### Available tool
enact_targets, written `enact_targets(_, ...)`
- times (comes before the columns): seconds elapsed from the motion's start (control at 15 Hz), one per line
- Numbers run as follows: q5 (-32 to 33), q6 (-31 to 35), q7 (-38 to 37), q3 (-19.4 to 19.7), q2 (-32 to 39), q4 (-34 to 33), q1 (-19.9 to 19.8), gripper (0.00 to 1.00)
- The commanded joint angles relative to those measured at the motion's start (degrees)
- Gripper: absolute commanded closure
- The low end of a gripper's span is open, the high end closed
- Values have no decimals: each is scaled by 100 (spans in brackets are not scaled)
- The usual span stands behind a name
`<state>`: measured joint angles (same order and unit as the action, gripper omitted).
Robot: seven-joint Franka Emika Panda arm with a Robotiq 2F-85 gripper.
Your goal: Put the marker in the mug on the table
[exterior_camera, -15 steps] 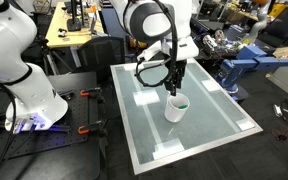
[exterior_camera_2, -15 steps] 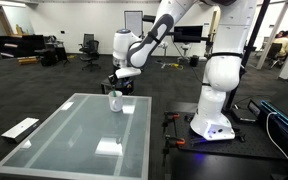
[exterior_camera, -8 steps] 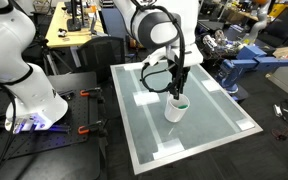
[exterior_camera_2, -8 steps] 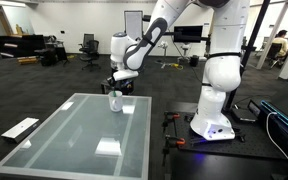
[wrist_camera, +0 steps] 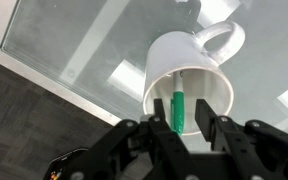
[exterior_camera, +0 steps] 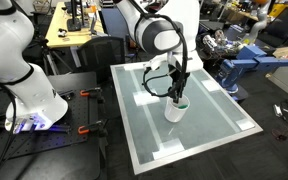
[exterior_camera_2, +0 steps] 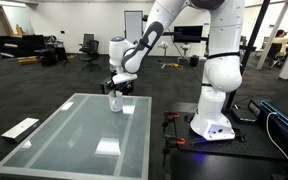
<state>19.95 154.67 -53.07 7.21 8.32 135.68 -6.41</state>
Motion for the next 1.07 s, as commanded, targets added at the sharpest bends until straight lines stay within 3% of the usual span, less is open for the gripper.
enact_targets(0.0,-79,48,38,174,169,-142,190,62)
enact_targets(1.0,-127,42,70,357,599,-435,420,61)
